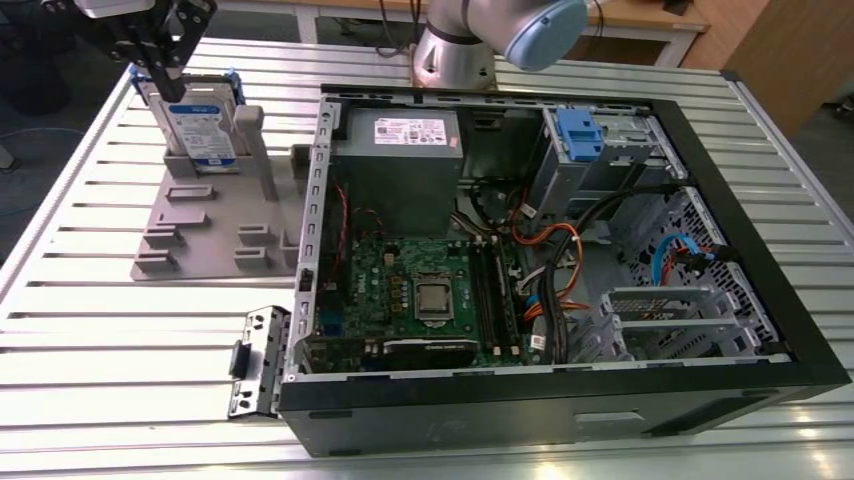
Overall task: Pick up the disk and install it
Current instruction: 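Reach for the disk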
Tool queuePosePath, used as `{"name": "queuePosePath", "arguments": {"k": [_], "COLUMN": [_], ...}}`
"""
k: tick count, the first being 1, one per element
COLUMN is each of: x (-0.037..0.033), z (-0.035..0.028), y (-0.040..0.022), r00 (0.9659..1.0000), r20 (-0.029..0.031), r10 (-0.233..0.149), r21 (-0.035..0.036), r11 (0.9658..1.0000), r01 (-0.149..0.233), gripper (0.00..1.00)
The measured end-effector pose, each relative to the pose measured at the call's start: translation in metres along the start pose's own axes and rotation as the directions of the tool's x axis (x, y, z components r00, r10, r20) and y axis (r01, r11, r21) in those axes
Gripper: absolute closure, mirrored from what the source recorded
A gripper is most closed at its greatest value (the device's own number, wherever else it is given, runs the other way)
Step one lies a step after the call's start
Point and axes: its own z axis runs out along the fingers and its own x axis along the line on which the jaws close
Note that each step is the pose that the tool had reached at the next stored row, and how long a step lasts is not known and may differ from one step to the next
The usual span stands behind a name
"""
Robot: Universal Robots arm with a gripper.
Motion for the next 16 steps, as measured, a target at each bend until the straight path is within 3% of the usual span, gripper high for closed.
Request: {"name": "queuePosePath", "arguments": {"k": [16], "x": [0.0216], "z": [0.0066], "y": [0.0091], "r00": [1.0], "r20": [0.0], "r10": [0.0], "r21": [0.0002], "r11": [1.0], "r01": [0.0], "gripper": [0.9]}}
